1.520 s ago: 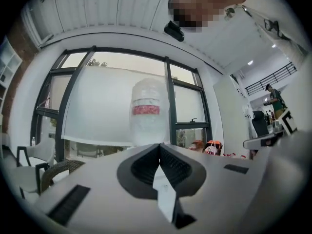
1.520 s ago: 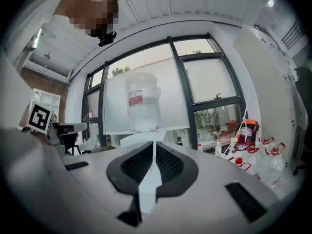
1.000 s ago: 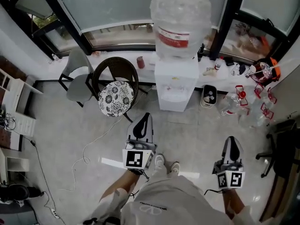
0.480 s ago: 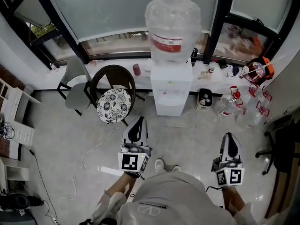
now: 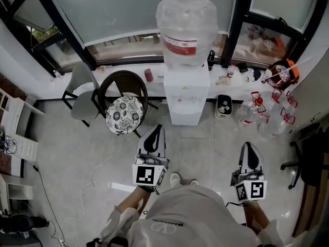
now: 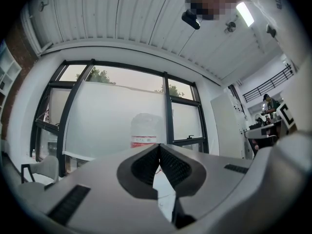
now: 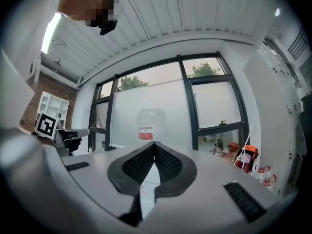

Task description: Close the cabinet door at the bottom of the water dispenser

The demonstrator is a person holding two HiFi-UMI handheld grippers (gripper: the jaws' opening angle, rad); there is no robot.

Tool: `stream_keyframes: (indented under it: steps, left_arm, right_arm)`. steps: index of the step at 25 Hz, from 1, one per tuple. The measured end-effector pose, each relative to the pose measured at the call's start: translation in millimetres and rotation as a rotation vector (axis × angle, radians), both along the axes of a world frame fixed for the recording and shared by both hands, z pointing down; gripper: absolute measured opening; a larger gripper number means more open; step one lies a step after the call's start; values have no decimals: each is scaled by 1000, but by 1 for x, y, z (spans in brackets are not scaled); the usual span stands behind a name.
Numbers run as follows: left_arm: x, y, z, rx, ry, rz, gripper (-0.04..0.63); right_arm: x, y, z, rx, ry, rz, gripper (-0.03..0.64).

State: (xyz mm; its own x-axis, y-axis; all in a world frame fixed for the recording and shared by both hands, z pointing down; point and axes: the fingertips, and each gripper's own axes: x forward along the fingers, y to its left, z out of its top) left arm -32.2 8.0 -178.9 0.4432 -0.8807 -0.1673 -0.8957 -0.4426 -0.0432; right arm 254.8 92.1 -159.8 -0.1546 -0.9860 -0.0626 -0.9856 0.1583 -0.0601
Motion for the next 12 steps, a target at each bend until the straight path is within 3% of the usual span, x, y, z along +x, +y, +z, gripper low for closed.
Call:
stream_keyframes:
  steps: [12]
  left_arm:
    - [7, 5, 2, -3, 6, 7, 8]
  right_arm:
    - [-1, 0, 2, -3, 4, -5, 15]
